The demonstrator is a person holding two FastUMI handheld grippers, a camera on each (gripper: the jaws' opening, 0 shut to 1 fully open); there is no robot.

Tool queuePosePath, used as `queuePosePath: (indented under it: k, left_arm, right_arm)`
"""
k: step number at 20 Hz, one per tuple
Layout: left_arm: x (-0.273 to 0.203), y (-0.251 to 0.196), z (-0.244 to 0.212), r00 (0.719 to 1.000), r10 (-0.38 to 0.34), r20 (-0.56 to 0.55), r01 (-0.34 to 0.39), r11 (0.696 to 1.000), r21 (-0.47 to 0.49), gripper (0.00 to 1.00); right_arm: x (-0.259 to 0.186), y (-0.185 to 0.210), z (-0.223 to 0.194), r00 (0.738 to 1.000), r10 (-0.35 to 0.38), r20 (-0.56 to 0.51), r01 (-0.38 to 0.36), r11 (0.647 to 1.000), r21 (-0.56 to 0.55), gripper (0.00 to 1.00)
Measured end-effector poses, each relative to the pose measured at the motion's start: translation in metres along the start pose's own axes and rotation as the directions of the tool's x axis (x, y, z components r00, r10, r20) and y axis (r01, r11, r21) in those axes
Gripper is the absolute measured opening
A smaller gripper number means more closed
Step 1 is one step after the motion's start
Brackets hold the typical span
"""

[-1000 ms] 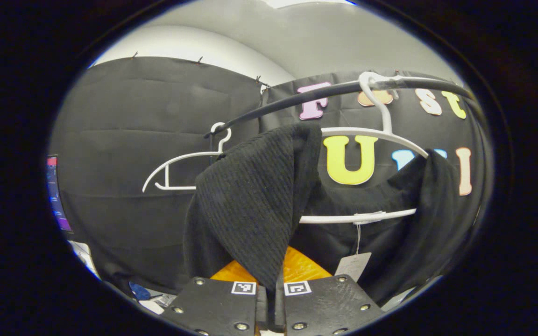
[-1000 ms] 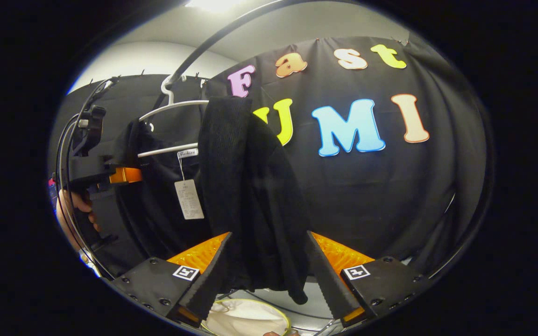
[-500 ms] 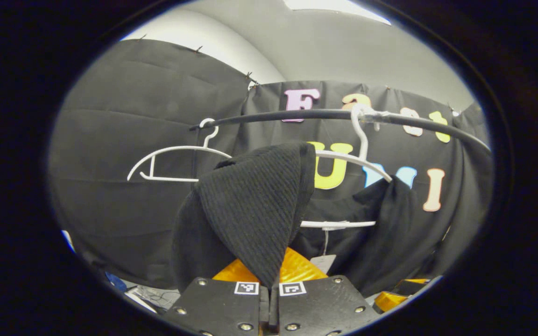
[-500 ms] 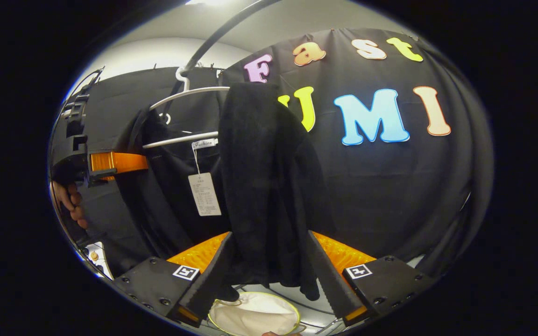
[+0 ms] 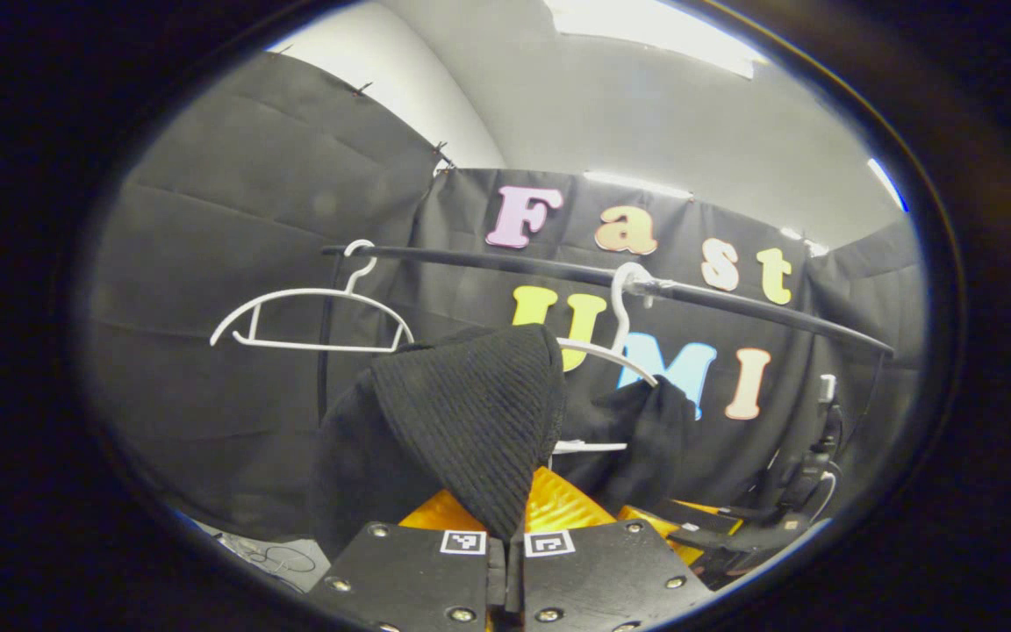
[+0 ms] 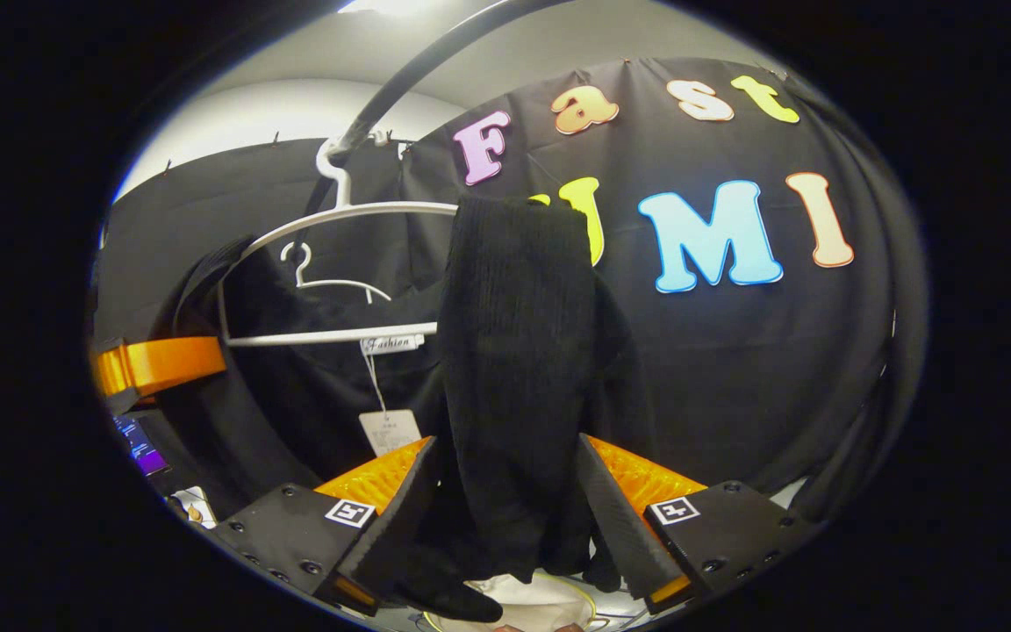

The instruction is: Grasp the clothes on the hanger with both hands and then place them into the laundry hamper below.

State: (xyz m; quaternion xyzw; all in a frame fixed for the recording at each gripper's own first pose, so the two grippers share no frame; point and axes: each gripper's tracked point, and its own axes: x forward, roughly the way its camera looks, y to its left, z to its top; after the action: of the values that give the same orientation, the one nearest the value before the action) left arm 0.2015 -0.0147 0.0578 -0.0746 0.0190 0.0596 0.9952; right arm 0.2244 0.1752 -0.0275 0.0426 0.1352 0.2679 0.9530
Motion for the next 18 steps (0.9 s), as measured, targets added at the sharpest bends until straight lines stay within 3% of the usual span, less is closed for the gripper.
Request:
queuePosePath:
  k: [4,12,15,18]
  left_arm:
    - [-0.007,0.007,0.002,0.999,-0.034,-0.017,0.034,0.999,-0.002,0.01]
    - [0.001,0.012,-0.006,0.996,-0.076,-0.039,0.076,0.997,-0.014,0.0]
    - [0.001,0.01,-0.009,0.994,-0.104,-0.044,0.104,0.995,-0.006,0.0]
    - [-0.003,0.015,-0.006,0.991,-0.133,-0.034,0.133,0.991,0.002,0.0]
  right_arm:
    - [0.021,0.004,0.012,1.0,-0.015,0.002,0.015,1.0,0.0,0.98]
    - [0.047,-0.014,0.007,0.992,-0.128,0.009,0.129,0.991,-0.02,0.98]
    - [0.053,-0.012,0.007,0.994,-0.11,0.014,0.11,0.994,-0.008,0.88]
    - [0.054,-0.015,0.012,0.994,-0.111,0.021,0.112,0.994,-0.004,0.43]
